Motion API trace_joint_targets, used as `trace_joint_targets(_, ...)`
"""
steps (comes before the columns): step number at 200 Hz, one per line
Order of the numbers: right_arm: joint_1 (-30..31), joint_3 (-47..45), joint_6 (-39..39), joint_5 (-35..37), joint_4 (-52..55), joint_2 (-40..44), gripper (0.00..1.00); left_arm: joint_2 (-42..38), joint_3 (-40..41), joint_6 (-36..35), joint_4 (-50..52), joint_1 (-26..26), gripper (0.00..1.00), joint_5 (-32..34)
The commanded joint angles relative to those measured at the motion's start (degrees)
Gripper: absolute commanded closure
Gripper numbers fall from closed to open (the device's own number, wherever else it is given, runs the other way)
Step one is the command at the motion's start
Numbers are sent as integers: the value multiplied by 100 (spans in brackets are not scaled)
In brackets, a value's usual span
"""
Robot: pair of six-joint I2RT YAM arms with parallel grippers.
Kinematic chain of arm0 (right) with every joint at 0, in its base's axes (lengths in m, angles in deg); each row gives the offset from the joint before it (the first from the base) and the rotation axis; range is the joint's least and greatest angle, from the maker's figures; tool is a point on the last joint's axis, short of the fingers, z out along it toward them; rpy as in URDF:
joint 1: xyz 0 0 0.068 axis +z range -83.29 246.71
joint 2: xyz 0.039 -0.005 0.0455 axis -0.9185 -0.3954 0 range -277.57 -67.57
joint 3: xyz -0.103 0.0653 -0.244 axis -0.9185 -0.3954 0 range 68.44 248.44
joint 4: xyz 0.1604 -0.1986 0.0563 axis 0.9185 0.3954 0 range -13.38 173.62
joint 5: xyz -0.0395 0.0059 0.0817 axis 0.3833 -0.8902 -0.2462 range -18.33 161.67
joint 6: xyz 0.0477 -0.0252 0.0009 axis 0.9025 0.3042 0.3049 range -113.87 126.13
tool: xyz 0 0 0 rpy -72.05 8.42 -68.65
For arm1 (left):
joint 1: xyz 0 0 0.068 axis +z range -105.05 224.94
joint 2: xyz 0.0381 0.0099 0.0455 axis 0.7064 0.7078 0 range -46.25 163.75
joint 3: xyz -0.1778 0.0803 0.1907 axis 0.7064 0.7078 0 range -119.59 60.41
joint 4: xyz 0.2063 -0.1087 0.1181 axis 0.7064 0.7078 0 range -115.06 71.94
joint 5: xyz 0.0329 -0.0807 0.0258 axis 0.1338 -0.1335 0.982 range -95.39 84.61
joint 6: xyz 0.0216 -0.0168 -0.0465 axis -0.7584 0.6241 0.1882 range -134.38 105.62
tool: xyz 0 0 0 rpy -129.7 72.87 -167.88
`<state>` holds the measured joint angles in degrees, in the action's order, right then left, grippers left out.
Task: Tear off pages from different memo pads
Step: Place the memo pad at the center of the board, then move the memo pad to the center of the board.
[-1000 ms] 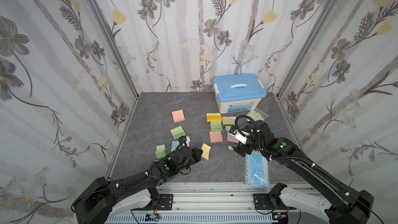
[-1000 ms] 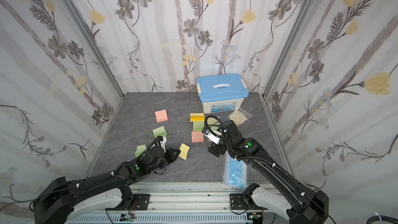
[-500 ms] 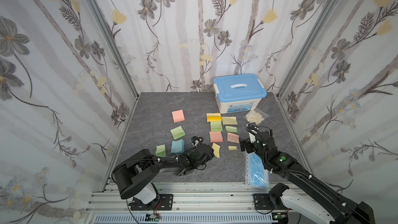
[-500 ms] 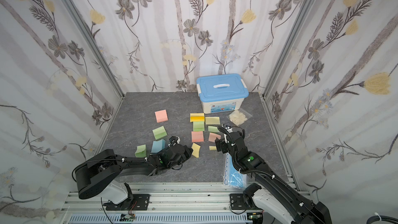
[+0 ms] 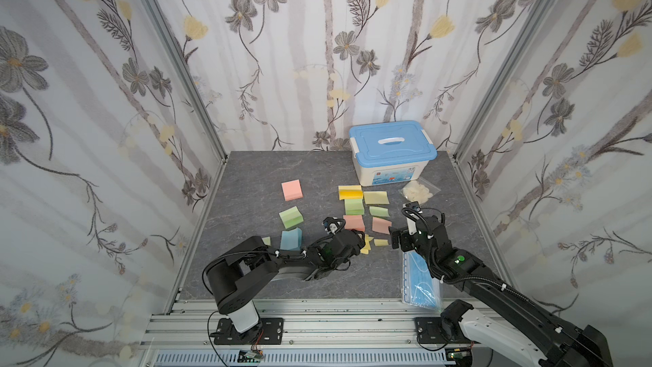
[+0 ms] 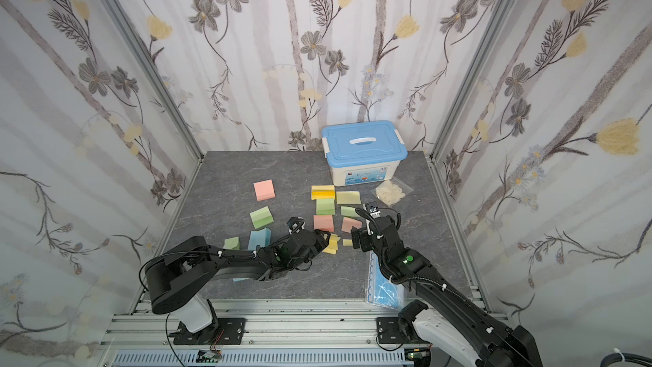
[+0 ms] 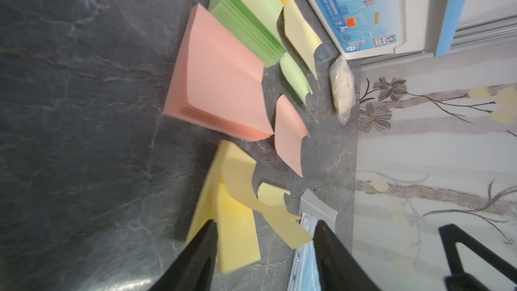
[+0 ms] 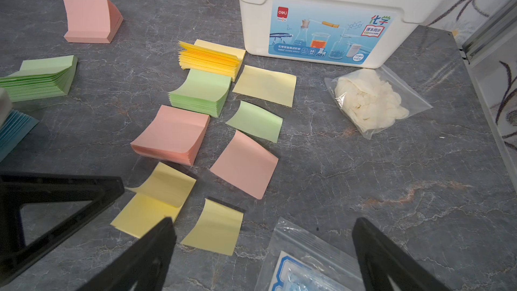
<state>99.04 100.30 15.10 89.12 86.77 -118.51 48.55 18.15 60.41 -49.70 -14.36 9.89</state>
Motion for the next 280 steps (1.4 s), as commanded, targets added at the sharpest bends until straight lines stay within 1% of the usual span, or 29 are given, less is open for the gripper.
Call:
trace_joint_targets(1,9,40,98,-58,-159,-30,0,-465,-150,-702,1339,-121,36,609)
trace_joint_targets(29,10,63,83,-50,-106,11,0,-1194,-69,-1021,2336,-150,33,901)
trace_joint_targets(43,12,49,87,-25,-85,34,0,-1636,-12,-1287,2833,-142,32,1189)
trace_joint_targets(60,17,40,109,-31,-92,7,0,-2196,-149,-1804,3732,-37,25,1689)
trace_joint_targets(69,17,35,122,-32,-92,-27,0,-2469,-215,-2124,4083,158,23,1728)
trace_joint_targets(82,18,59,131,-45,-99,-114,0,-2741,-241,-2486,4491,571,19,1649)
trace_joint_targets(97,26,82,149,-87,-101,-224,0,-2885,-157,-2842,4714,1177,19,1355)
trace_joint_targets(107,35,101,148,-129,-102,-292,0,-2906,5,-3086,4625,1593,19,995)
trace_joint_targets(121,50,125,149,-190,-102,-379,0,-2799,203,-3299,4363,2168,19,404)
trace_joint_targets(133,60,131,149,-214,-101,-444,0,-2590,257,-3545,4224,2481,19,176)
trace_joint_targets(156,80,144,122,-273,-106,-555,0,-1972,76,-4047,4195,2739,16,213)
trace_joint_targets(167,93,170,114,-303,-102,-621,0,-1753,39,-4213,4052,2863,13,69)
trace_joint_targets(183,110,197,89,-347,-103,-734,0,-1453,-20,-4313,3952,3048,5,-109)
trace_joint_targets(195,124,221,64,-370,-85,-814,0,-1176,-104,-4321,3984,3201,3,-207)
trace_joint_targets(213,165,285,21,-390,-14,-905,0,-826,-122,-4420,3875,3289,0,-373)
trace_joint_targets(234,215,338,-22,-402,7,-1013,0,-607,-88,-4495,3651,3305,0,-758)
trace_joint_targets(246,249,375,-54,-402,28,-1066,0,-508,-100,-4477,3657,3318,0,-799)
trace_joint_targets(261,289,417,-86,-394,82,-1126,0,-448,-91,-4532,3670,3303,2,-786)
trace_joint_targets(280,332,457,-119,-393,137,-1165,0,-407,-35,-4737,3632,3173,6,-775)
